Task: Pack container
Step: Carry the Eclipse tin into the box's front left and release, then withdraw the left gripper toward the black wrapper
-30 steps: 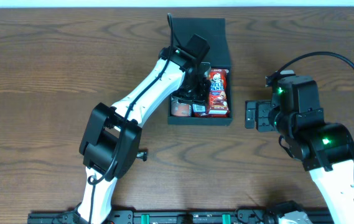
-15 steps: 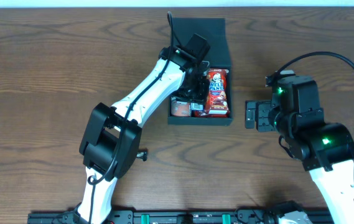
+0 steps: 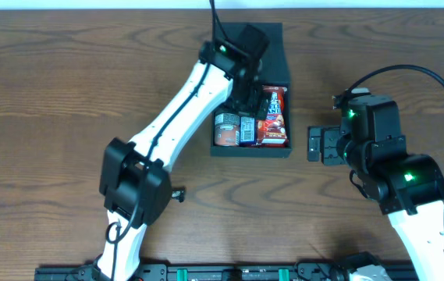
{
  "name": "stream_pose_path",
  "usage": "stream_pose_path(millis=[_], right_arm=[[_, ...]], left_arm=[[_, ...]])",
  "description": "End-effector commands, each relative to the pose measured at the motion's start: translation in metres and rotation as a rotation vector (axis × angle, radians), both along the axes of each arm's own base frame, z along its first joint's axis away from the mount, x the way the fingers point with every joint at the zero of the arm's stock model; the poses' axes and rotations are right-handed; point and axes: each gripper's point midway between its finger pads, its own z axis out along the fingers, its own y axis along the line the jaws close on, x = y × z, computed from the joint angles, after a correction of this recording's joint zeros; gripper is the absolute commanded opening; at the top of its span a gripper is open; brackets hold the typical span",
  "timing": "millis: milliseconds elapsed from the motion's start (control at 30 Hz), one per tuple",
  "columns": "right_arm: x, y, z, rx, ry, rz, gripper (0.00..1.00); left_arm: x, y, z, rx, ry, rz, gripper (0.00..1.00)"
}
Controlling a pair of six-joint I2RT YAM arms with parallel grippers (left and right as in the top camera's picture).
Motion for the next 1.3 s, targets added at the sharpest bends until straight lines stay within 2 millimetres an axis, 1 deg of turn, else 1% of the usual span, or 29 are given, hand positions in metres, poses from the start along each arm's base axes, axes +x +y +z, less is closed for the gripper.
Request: stream_pose_path(millis=[0, 100, 200, 267, 333, 400, 467, 533, 567, 700, 800, 867, 933, 1000, 1033, 1067, 1133, 1200, 1267], right_arm=[[-0.001, 0.001, 0.0, -0.003, -0.001, 0.002, 0.99], [-0.002, 0.001, -0.001, -0.005, 0.005, 0.001, 0.99], [-0.003, 0.0, -0.002, -0.006, 0.009, 0.002, 0.99], [-0.003, 0.0, -0.002, -0.006, 0.009, 0.002, 0.99], [-0.003, 0.0, -0.002, -0.005, 0.009, 0.001, 0.99], [-0.003, 0.0, -0.002, -0.005, 0.009, 0.001, 0.99], [-0.003, 0.0, -0.002, 0.0, 0.009, -0.005, 0.99], [-0.004, 0.002, -0.002, 0.006, 0.011, 0.0, 0.99], [-0.004, 0.002, -0.002, 0.005, 0.011, 0.0, 0.99], [-0.004, 0.002, -0.002, 0.005, 0.015, 0.0, 0.99], [-0.005, 0.003, -0.002, 0.013, 0.017, 0.007, 0.99], [-0.005, 0.006, -0.003, 0.025, 0.02, 0.016, 0.99], [-0.005, 0.006, -0.003, 0.025, 0.02, 0.016, 0.99], [-0.005, 0.006, -0.002, 0.025, 0.018, 0.016, 0.99], [-0.004, 0.006, -0.002, 0.026, 0.016, 0.016, 0.99], [-0.004, 0.006, -0.002, 0.026, 0.016, 0.016, 0.99], [-0.004, 0.006, -0.002, 0.026, 0.016, 0.016, 0.99], [-0.004, 0.006, -0.002, 0.026, 0.016, 0.016, 0.99], [-0.004, 0.006, -0.002, 0.026, 0.016, 0.015, 0.99]], left_arm=[[0.0, 0.031, 0.07, 0.052, -0.167, 0.031, 0.95], [-0.031, 0.056, 0.088, 0.092, -0.117, 0.06, 0.95], [-0.063, 0.083, 0.104, 0.137, -0.07, 0.152, 0.95], [-0.081, 0.095, 0.116, 0.144, -0.068, 0.186, 0.95], [-0.1, 0.111, 0.131, 0.126, -0.083, 0.258, 0.95], [-0.114, 0.123, 0.134, 0.115, -0.083, 0.338, 0.95], [-0.129, 0.136, 0.129, 0.118, -0.071, 0.419, 0.95], [-0.142, 0.145, 0.117, 0.112, -0.049, 0.506, 0.95], [-0.149, 0.148, 0.108, 0.102, -0.034, 0.555, 0.95], [-0.163, 0.155, 0.073, 0.04, -0.016, 0.714, 0.95], [-0.172, 0.156, 0.04, -0.039, 0.008, 0.872, 0.95], [-0.182, 0.16, 0.02, -0.046, 0.058, 1.008, 0.95], [-0.19, 0.165, -0.006, -0.027, 0.094, 1.127, 0.95], [-0.191, 0.165, -0.026, -0.026, 0.107, 1.169, 0.95], [-0.19, 0.16, -0.037, -0.048, 0.123, 1.172, 0.95], [-0.186, 0.151, -0.049, -0.095, 0.146, 1.164, 0.95], [-0.183, 0.144, -0.066, -0.14, 0.164, 1.168, 0.95], [-0.182, 0.145, -0.088, -0.161, 0.176, 1.196, 0.95], [-0.183, 0.15, -0.101, -0.162, 0.175, 1.224, 0.95]])
